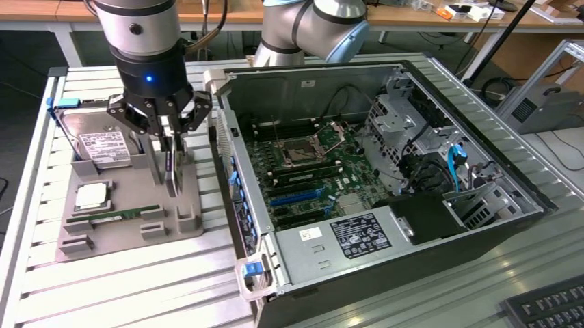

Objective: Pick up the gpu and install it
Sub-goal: 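Pick up the gpu and move the gpu toward the slot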

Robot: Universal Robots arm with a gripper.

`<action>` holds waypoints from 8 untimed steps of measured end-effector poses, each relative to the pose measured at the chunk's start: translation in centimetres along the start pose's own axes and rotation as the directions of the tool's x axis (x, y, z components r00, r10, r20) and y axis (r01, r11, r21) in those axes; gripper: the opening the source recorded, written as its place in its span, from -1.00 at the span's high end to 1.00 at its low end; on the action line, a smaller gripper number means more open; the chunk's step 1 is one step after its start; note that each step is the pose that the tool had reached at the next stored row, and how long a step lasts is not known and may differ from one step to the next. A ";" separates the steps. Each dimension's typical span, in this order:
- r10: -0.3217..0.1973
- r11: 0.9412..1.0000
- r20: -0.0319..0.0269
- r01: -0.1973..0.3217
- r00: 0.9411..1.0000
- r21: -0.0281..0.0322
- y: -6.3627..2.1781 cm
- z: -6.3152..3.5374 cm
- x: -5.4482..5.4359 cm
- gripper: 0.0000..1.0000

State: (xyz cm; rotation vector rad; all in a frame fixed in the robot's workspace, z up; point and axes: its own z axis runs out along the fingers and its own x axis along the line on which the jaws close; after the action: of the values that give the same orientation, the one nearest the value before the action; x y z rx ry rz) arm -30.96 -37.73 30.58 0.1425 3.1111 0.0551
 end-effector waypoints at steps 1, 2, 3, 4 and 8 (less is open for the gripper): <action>0.000 1.000 0.000 0.000 1.000 0.000 0.00 -0.05 0.0 0.47; 0.000 1.000 0.000 0.000 1.000 0.000 0.00 -0.10 0.0 0.47; 0.000 1.000 0.000 0.000 1.000 0.000 0.00 -0.16 0.0 0.47; 0.000 1.000 0.000 0.000 1.000 -0.001 0.01 -0.20 0.0 0.47; 0.000 1.000 0.000 0.000 1.000 -0.001 0.01 -0.41 0.0 0.47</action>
State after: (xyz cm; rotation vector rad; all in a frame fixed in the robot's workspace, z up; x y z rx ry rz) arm -30.96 -37.73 30.99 0.1426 3.1111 0.0570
